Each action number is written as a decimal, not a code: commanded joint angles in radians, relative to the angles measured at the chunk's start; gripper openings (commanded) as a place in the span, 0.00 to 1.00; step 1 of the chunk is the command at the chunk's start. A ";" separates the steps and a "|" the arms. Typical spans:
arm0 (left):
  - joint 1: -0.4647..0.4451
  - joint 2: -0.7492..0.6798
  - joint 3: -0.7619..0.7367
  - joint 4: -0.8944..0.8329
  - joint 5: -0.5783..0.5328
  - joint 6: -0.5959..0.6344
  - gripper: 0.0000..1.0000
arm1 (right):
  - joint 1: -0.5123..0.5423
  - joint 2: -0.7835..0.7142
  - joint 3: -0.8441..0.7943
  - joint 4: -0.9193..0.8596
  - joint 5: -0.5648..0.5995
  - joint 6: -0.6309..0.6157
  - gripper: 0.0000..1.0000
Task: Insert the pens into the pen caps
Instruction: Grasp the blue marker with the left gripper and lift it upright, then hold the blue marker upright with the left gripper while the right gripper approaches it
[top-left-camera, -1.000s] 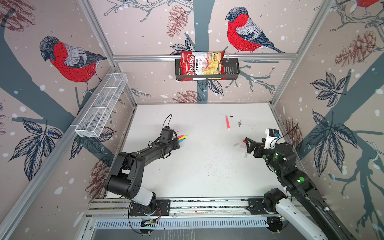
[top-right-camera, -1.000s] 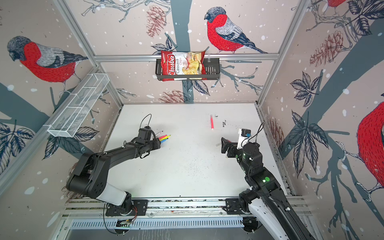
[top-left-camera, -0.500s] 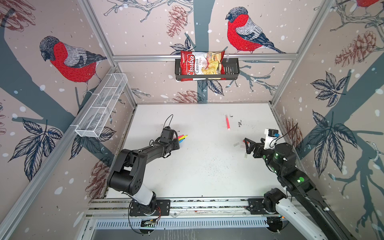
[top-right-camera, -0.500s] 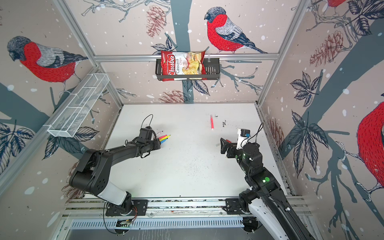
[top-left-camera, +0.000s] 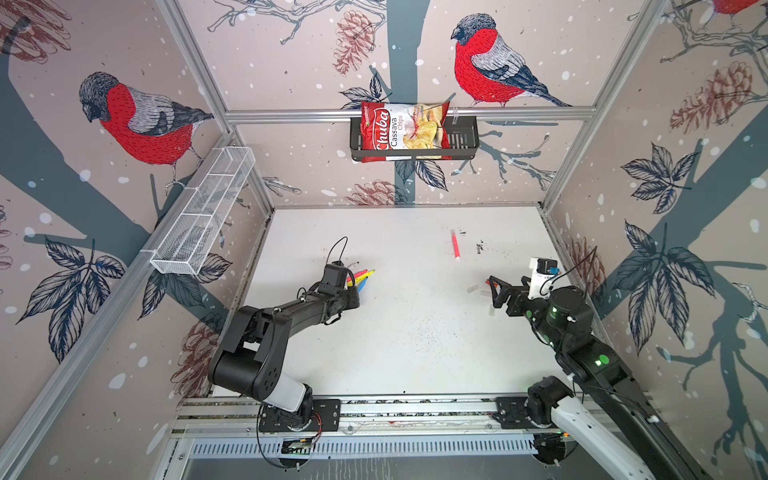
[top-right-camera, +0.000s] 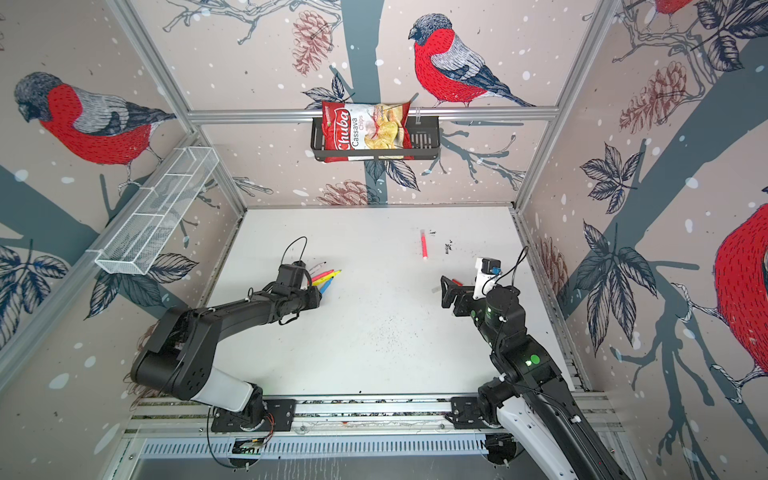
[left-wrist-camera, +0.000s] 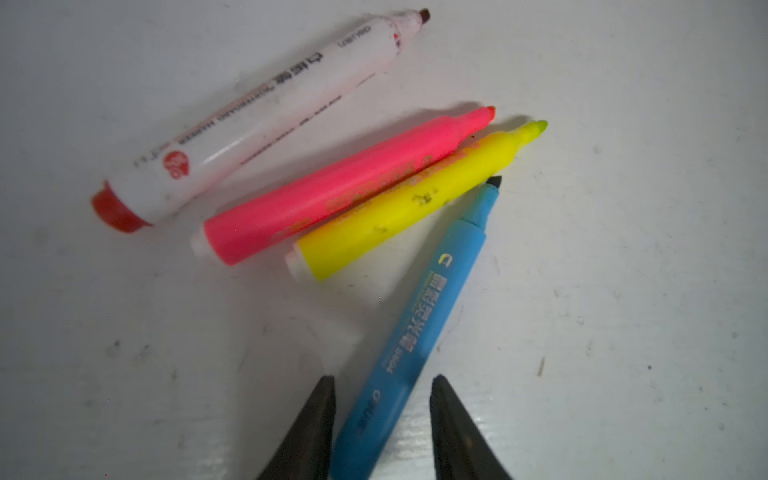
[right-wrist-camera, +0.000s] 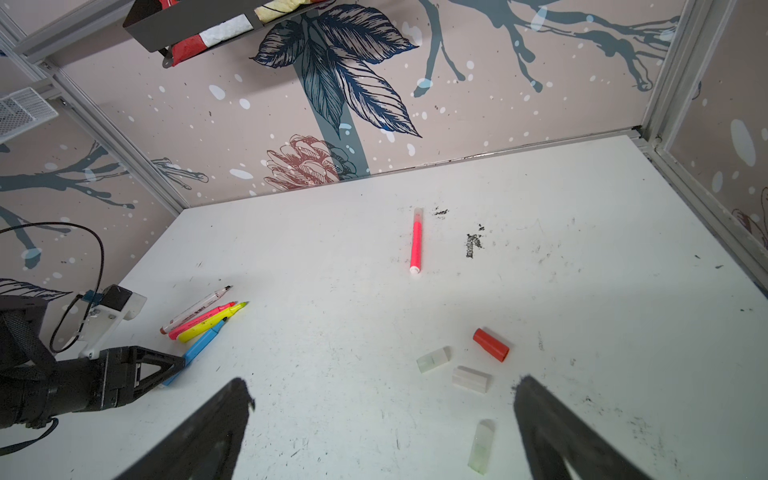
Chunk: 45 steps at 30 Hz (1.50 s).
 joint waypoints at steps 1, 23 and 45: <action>-0.039 0.002 0.004 -0.012 -0.030 0.018 0.38 | 0.002 -0.003 -0.001 0.035 -0.002 -0.001 1.00; -0.227 -0.034 0.003 0.075 0.002 0.105 0.15 | -0.026 -0.002 -0.005 0.043 -0.010 0.006 1.00; -0.368 -0.427 -0.196 0.360 0.137 0.061 0.14 | -0.027 0.127 -0.103 0.260 -0.373 0.214 1.00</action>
